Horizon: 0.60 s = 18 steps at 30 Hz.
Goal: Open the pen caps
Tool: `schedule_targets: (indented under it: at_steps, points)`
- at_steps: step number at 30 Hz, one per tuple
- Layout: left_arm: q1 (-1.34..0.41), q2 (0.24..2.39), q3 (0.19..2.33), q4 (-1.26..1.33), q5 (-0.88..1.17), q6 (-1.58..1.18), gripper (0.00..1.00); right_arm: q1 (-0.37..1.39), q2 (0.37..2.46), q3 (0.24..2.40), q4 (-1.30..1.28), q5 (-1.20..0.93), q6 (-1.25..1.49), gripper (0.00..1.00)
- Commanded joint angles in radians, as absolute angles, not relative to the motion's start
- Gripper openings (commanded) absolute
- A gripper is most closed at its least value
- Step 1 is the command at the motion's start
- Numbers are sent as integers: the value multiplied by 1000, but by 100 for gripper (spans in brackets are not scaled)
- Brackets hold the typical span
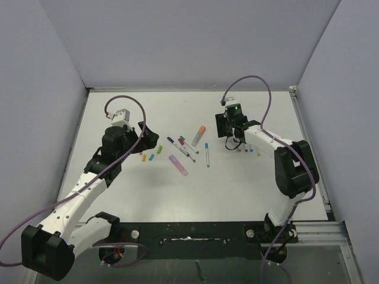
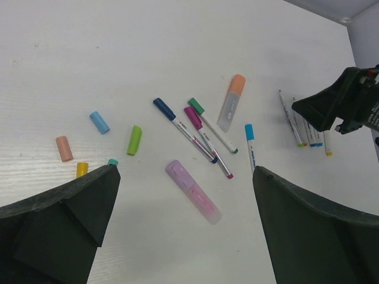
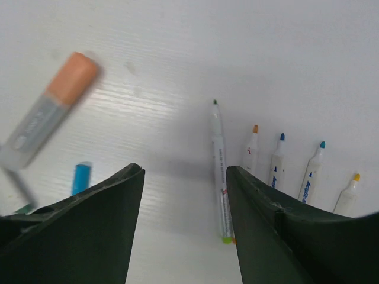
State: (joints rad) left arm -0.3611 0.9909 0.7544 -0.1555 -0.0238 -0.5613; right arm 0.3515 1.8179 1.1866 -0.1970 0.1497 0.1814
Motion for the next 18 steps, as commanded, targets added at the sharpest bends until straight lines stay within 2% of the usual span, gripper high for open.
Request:
schedule_targets:
  at_steps: [1,9,18]
  points:
    - [-363,963,743,-67,14,-591,98,441,1670,1183,-198,158,163,60]
    - [-365,935,720,-64,23,-604,98,564,1662,1128,-291,187,303,61]
    - [-367,939,706,-48,29,-611,98,617,1714,1125,-324,193,326,61]
